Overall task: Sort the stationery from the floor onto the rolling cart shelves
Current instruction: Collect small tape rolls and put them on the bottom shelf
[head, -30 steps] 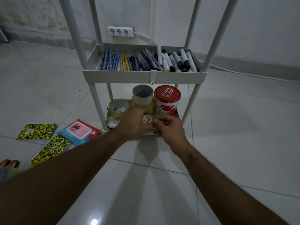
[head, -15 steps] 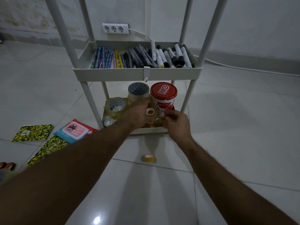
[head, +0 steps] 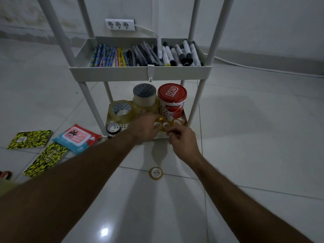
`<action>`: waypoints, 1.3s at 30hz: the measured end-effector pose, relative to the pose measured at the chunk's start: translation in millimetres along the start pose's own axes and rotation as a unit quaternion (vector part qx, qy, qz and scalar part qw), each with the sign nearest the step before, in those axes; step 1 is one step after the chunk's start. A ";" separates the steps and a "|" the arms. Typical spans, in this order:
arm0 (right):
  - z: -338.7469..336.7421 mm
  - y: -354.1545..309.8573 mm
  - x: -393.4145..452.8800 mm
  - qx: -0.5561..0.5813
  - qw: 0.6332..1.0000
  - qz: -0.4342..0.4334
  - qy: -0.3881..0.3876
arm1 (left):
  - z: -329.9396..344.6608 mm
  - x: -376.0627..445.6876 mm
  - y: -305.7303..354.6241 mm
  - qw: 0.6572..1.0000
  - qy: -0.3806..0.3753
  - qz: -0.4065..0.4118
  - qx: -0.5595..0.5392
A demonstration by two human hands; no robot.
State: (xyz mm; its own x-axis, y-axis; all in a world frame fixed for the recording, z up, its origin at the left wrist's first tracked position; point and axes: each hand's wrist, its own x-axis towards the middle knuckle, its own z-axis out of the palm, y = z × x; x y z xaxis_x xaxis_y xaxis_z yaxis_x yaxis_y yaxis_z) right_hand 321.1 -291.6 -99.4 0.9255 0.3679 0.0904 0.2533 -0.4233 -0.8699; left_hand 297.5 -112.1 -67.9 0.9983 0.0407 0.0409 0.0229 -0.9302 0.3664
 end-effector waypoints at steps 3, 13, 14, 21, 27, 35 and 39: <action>3.5 0.4 -23.2 -0.044 0.993 -0.049 -0.098 | -1.7 -21.5 -4.3 1.000 0.018 0.000 -0.023; 18.3 29.8 -75.7 -0.202 0.917 -0.220 -0.266 | 36.3 -95.5 -33.0 0.995 -0.007 -0.044 0.085; 17.2 28.0 -73.4 -0.212 0.913 -0.226 -0.266 | 38.4 -97.0 -34.0 0.995 -0.009 -0.046 0.088; -3.2 -0.4 1.5 -0.191 0.963 -0.191 0.003 | 44.8 -98.3 -34.5 0.995 -0.002 -0.047 0.086; 1.1 -4.6 40.5 -0.270 0.944 -0.191 -0.001 | 47.9 -99.6 -35.6 0.994 -0.007 -0.046 0.096; -4.7 -2.2 16.9 -0.253 0.946 -0.198 0.034 | 41.6 -100.0 -35.5 0.991 -0.049 -0.043 0.121; -5.1 0.5 -31.5 -0.207 0.960 -0.182 0.044 | 30.2 -123.2 -19.8 0.991 -0.064 -0.021 0.113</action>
State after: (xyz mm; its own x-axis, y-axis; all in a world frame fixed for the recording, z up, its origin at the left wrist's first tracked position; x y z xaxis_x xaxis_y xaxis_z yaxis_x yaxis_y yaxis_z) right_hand 293.5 -307.6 -100.2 0.7699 0.4902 0.4085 0.6380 -0.5800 -0.5065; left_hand 175.6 -109.7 -108.2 0.9944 0.0479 -0.0938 0.0614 -0.9873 0.1465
